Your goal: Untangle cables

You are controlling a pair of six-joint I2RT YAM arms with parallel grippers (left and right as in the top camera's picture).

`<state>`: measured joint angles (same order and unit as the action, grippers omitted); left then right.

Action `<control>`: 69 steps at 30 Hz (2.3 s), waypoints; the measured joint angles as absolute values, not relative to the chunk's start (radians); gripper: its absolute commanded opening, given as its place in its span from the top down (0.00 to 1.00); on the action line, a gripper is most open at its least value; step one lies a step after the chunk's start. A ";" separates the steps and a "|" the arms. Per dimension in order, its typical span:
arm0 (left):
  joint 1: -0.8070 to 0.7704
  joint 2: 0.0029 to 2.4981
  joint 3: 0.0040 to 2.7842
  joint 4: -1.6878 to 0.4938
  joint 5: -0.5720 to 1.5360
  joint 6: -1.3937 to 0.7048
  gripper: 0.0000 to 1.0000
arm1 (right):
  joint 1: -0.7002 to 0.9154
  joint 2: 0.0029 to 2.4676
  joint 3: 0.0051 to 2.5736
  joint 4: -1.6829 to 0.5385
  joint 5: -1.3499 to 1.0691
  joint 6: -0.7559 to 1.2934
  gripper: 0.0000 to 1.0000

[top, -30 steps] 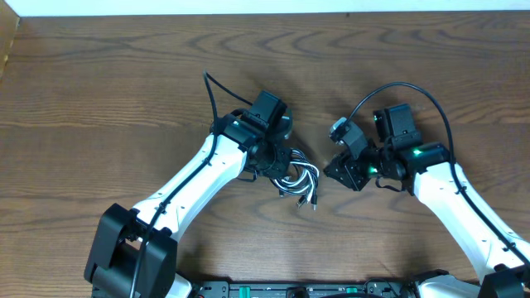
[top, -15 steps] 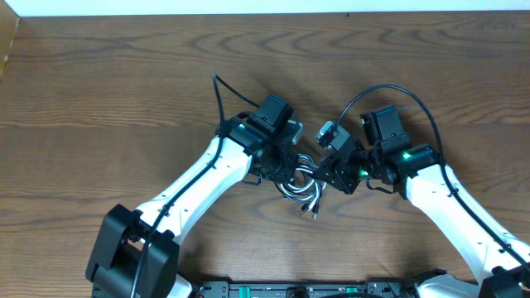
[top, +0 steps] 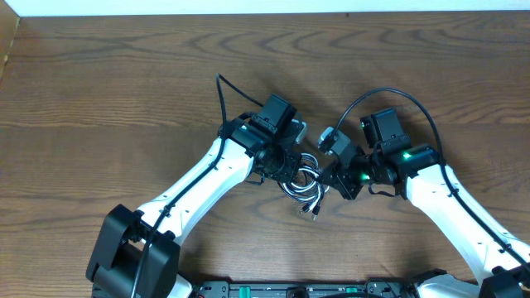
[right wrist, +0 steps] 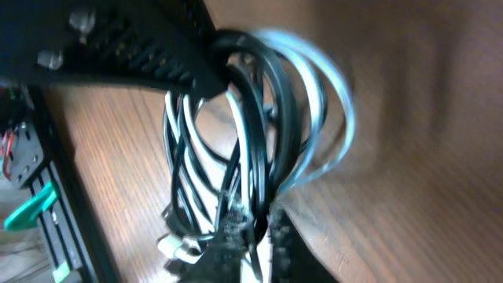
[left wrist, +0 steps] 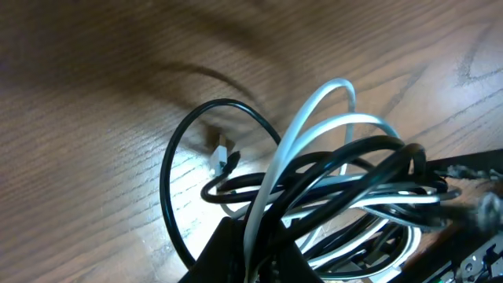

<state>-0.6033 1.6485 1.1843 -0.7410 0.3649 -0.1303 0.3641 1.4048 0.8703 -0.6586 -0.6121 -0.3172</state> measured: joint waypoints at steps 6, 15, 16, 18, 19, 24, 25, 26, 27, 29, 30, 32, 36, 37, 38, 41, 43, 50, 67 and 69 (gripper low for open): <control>-0.603 1.649 1.184 -0.732 0.365 -0.130 0.92 | 0.364 1.405 0.870 -0.675 -0.613 -0.318 0.99; -0.603 1.649 1.184 -0.741 0.360 -0.130 0.92 | 0.371 1.405 0.870 -0.684 -0.263 -0.119 0.99; -0.603 1.649 1.184 -0.745 0.360 -0.130 0.92 | 0.371 1.405 0.870 -0.688 -0.205 -0.075 0.99; -0.603 1.649 1.184 -0.750 0.359 -0.130 0.93 | 0.371 1.405 0.870 -0.696 -0.083 0.024 0.99; -0.603 1.649 1.184 -0.751 0.357 -0.130 0.93 | 0.371 1.405 0.870 -0.696 -0.036 0.069 0.99; -0.603 1.649 1.184 -0.751 0.356 -0.130 0.93 | 0.371 1.405 0.870 -0.683 0.059 0.205 0.99; -0.603 1.649 1.184 -0.751 0.356 -0.130 0.93 | 0.371 1.405 0.870 -0.670 0.039 0.203 0.98; -0.603 1.649 1.184 -0.751 0.356 -0.130 0.93 | 0.371 1.405 0.870 -0.659 0.003 0.186 0.94; -0.603 1.649 1.184 -0.751 0.356 -0.130 0.93 | 0.371 1.405 0.871 -0.650 -0.045 0.157 0.92; -0.603 1.649 1.184 -0.751 0.356 -0.130 0.93 | 0.371 1.405 0.870 -0.646 -0.187 0.065 0.84; -0.603 1.649 1.184 -0.751 0.356 -0.130 0.93 | 0.371 1.405 0.870 -0.648 -0.262 0.016 0.81; -0.603 1.649 1.184 -0.751 0.356 -0.130 0.92 | 0.371 1.405 0.870 -0.653 -0.415 -0.083 0.79; -0.603 1.649 1.184 -0.751 0.353 -0.130 0.92 | 0.372 1.405 0.870 -0.651 -0.594 -0.195 0.78; -0.603 1.649 1.184 -0.752 0.352 -0.130 0.92 | 0.372 1.405 0.870 -0.652 -0.619 -0.212 0.78; -0.603 1.649 1.184 -0.752 0.351 -0.130 0.93 | 0.371 1.405 0.870 -0.653 -0.637 -0.225 0.79; -0.603 1.649 1.184 -0.752 0.349 -0.130 0.93 | 0.371 1.405 0.870 -0.656 -0.669 -0.247 0.78; -0.603 1.649 1.184 -0.751 0.354 -0.131 0.92 | 0.371 1.405 0.870 -0.661 -0.681 -0.255 0.78; -0.602 1.649 1.184 -0.706 0.459 -0.132 0.92 | 0.371 1.405 0.870 -0.691 -0.664 -0.270 0.78; -0.585 1.649 1.184 -0.700 0.526 -0.134 0.93 | 0.375 1.405 0.870 -0.714 -0.298 -0.112 0.98; -0.573 1.649 1.184 -0.706 0.527 -0.135 0.93 | 0.376 1.405 0.870 -0.714 -0.247 -0.070 0.99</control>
